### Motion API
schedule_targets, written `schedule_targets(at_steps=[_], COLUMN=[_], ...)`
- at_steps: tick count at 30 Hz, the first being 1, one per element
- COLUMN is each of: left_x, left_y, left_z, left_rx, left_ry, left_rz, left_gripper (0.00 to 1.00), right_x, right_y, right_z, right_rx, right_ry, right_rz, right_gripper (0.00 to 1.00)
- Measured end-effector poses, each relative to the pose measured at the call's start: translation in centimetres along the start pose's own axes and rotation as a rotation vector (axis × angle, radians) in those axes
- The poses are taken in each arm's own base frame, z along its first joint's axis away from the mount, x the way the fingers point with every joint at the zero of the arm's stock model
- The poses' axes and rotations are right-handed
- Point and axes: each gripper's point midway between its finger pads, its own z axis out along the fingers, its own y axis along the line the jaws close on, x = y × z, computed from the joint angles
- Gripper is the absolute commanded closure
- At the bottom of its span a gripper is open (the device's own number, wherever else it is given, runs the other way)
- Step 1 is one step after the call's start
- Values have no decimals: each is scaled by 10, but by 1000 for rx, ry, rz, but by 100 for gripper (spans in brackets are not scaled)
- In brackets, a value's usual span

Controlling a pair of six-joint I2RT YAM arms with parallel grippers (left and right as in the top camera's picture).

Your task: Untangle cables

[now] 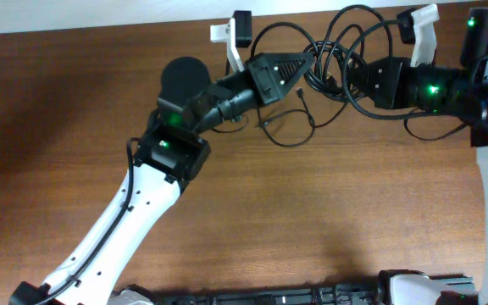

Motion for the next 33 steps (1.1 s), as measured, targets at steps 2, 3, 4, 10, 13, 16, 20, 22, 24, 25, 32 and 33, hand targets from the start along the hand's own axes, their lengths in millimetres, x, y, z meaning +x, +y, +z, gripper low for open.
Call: schedule_targets(at_steps=[2, 3, 4, 10, 13, 16, 20, 22, 24, 25, 32, 33], left_x=[-4, -5, -7, -40, -50, -49, -40, -33, -23, -17, 19, 24], left_y=[-2, -4, -6, -10, -13, -14, -5, 0, 5, 6, 0, -1], left_z=[-4, -5, -7, -34, -45, -48, -47, -45, -41, -38, -19, -15], left_rx=[20, 33, 42, 74, 78, 83, 54, 33, 15, 8, 4, 4], left_ry=[9, 16, 20, -22, -36, -19, 26, 51, 78, 96, 168, 174], left_rz=[-23, -34, -39, -23, -11, 17, 16, -4, -25, -37, -62, -64], left_gripper=[100, 100, 100, 88, 73, 62, 38, 32, 29, 28, 29, 30], right_x=[1, 1, 1, -2, -2, -2, -2, -5, -8, -10, -18, -18], right_y=[1, 1, 1, -40, -55, -57, -54, -47, -38, -33, -5, -3], right_z=[-1, -1, -1, -7, -8, -8, -7, -5, -4, -3, -2, -2], right_rx=[3, 3, 7, 199, 259, 274, 256, 211, 162, 128, -30, -39], right_ry=[0, 0, -1, -18, -15, -16, -15, -22, -32, -38, -59, -57], right_rz=[-5, -8, -11, 34, 49, 49, 49, 41, 31, 22, 5, 6], right_gripper=[96, 96, 96, 96, 96, 96, 96, 96, 96, 96, 96, 96])
